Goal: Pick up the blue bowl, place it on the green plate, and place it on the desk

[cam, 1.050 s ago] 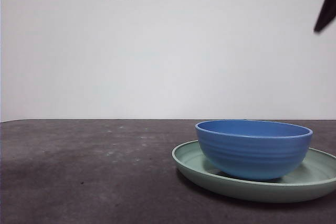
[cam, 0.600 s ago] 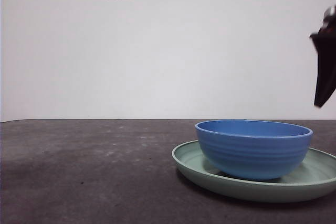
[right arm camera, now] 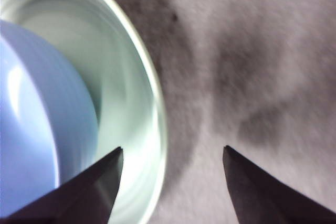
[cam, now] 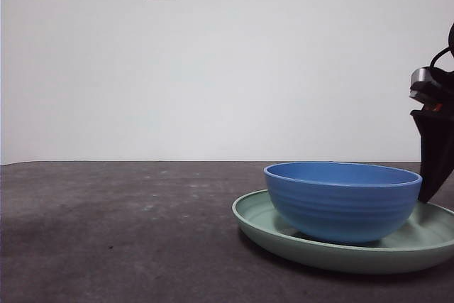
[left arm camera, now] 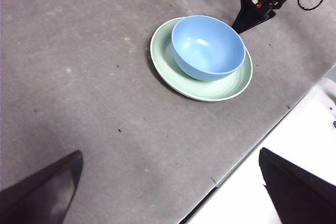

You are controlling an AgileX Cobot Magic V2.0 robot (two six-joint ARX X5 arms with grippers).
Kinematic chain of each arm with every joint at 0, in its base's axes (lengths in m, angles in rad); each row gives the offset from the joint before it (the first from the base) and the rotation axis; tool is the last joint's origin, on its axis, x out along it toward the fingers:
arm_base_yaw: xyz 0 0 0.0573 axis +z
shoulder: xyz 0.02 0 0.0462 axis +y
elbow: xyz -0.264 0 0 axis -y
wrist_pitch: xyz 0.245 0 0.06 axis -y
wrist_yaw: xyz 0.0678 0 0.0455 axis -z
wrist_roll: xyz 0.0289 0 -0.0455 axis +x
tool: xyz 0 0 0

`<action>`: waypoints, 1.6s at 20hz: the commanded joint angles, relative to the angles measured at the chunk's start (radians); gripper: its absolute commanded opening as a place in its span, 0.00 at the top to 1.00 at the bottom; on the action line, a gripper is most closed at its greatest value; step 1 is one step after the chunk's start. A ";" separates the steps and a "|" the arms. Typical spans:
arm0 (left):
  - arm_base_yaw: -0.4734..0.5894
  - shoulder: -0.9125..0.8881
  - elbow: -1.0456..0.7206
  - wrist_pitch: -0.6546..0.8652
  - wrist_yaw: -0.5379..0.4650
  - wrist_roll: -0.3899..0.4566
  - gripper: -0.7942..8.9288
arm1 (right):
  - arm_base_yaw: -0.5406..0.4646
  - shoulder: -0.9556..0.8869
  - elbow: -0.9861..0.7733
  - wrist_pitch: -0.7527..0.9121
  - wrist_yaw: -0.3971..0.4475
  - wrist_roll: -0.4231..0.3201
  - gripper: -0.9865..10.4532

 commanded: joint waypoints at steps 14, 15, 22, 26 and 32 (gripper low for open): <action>-0.005 0.004 0.014 0.008 0.005 -0.003 0.37 | 0.009 0.081 0.016 0.055 -0.079 -0.002 0.82; -0.005 0.004 0.014 0.008 0.005 -0.003 0.37 | 0.009 0.087 0.016 0.051 -0.079 0.001 0.82; -0.005 0.004 0.014 0.008 0.005 -0.003 0.37 | 0.014 0.106 0.016 0.054 -0.079 0.002 0.90; -0.005 0.004 0.014 0.007 0.005 -0.003 0.37 | 0.014 0.106 0.025 0.048 -0.080 0.032 0.90; -0.005 0.004 0.014 0.008 0.004 -0.003 0.37 | 0.030 0.106 0.180 -0.051 -0.150 0.091 0.90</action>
